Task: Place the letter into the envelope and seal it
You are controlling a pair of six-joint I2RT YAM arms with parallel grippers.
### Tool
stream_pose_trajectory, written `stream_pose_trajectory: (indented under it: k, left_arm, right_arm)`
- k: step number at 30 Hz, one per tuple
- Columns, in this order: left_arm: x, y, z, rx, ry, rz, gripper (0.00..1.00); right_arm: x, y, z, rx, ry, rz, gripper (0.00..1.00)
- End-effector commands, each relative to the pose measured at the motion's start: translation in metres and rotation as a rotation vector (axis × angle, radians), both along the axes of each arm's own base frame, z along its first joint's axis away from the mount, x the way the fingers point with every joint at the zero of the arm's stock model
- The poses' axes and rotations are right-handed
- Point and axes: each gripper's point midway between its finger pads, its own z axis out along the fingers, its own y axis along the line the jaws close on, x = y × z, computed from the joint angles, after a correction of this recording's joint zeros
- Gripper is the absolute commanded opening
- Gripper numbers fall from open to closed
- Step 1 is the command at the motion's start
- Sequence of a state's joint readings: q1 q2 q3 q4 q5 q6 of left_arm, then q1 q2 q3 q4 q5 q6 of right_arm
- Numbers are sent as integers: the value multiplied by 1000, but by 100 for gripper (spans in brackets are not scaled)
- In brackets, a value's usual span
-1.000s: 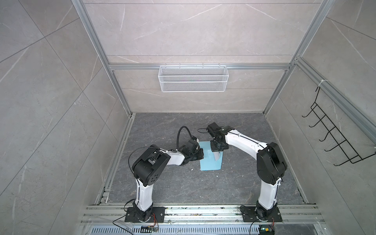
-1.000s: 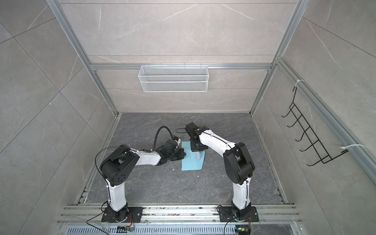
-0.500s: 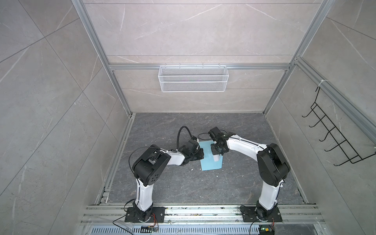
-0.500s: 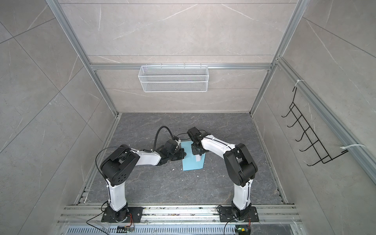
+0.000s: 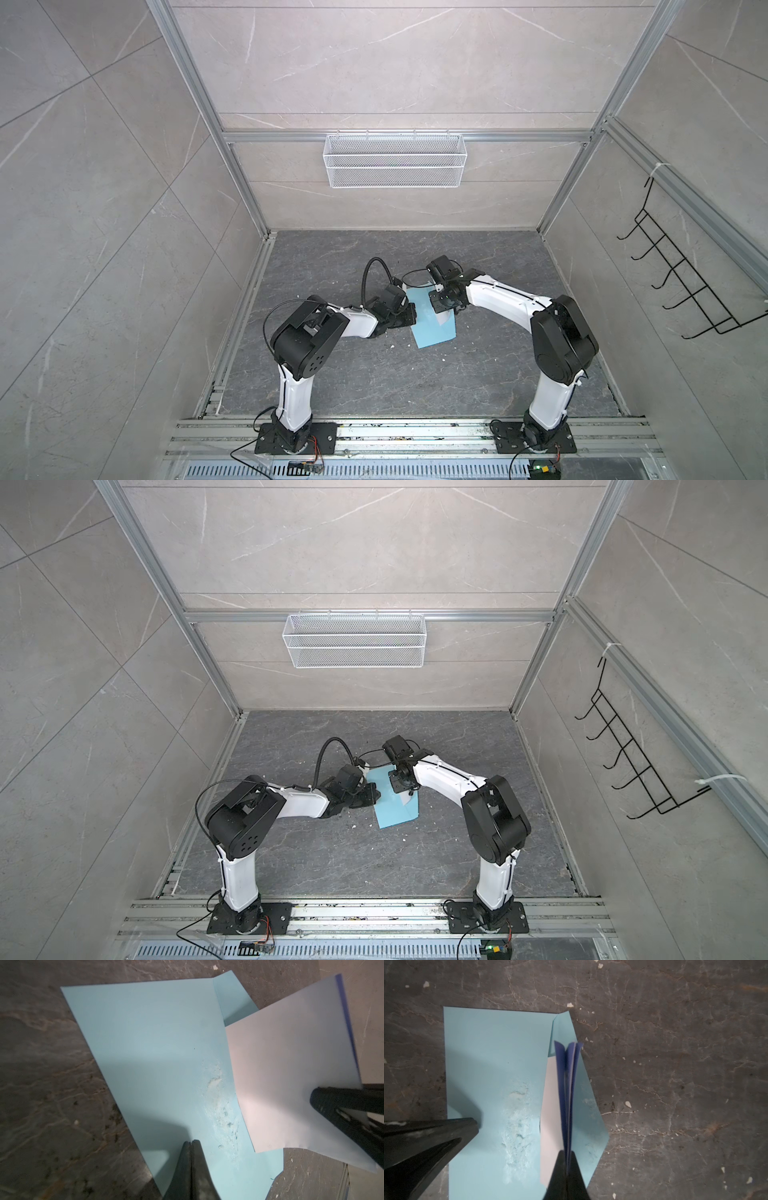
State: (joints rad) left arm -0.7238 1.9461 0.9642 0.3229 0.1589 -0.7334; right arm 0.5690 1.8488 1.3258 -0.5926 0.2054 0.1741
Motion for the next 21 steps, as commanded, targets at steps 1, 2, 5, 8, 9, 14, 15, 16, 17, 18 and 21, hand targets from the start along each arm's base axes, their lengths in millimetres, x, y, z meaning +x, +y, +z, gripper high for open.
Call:
stream_pose_trajectory:
  k: [1,2,5,8,9,14,15,16,17,18,21]
  left_arm:
    - [-18,15,-41,103,100,4,0]
    - [-18,15,-42,103,101,5,0]
    - [-18,16,-42,103,101,6,0]
    - [-18,15,-42,103,100,5,0]
    - [-18,15,-42,104,101,4,0]
    - [-18,15,-43,104,104,7,0]
    - [-18,15,-43,105,104,6,0]
    - [-18,15,-43,105,104,5,0]
    - [-18,15,-43,104,104,5,0]
    - [-18,15,-43,104,103,6,0]
    - [-18,15,-44,105,105,4,0]
  right_arm:
    - [4,4,6,-6,-7,57,0]
    - [4,4,7,-12,-5,65,0]
    - [4,4,6,-29,4,87,0]
    - [3,6,6,-29,16,112,0]
    - [3,7,7,-33,16,118,0]
    - [3,6,4,-46,23,125,0]
    - [2,5,2,-47,28,120,0]
    - [2,5,-1,-45,34,115,0]
    - [1,5,-4,-41,40,113,0]
    - [-1,6,-7,-35,47,110,0]
    - [-4,5,-16,-29,64,92,0]
